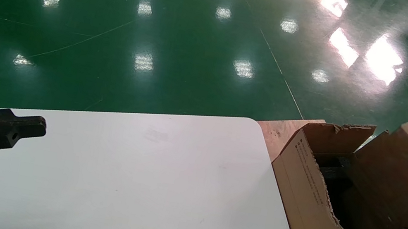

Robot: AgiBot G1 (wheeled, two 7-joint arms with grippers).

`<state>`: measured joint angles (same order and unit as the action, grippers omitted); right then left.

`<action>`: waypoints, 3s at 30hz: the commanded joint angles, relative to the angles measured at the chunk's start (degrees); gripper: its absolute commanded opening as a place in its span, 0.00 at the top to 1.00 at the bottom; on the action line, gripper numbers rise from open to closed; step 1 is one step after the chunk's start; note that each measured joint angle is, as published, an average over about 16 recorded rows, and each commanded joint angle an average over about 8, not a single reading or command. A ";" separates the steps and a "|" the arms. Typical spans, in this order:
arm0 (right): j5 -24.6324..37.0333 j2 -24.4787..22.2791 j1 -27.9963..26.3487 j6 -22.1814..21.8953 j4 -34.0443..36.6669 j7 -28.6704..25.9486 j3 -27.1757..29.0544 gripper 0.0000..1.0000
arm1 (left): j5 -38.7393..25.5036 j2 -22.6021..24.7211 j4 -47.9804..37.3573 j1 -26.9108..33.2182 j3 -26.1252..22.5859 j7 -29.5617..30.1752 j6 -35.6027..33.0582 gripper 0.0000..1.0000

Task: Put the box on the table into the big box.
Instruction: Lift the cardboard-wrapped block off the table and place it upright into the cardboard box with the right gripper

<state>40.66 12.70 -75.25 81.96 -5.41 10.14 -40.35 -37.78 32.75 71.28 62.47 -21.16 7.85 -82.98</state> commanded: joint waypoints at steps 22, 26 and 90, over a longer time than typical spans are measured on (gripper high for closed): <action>-6.68 6.25 7.13 4.13 21.41 9.46 4.51 1.00 | 0.00 0.00 0.00 0.00 0.00 0.00 0.00 1.00; -6.77 7.20 6.85 4.95 24.61 10.87 4.51 1.00 | 0.00 0.00 0.00 0.00 0.00 0.00 0.00 1.00; -2.71 11.86 -3.88 4.54 45.16 18.84 -2.45 0.94 | 0.01 -0.01 0.00 0.00 -0.02 -0.01 0.01 0.65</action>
<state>37.96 24.56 -79.20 86.50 39.77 28.96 -42.86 -37.77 32.74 71.28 62.47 -21.17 7.84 -82.98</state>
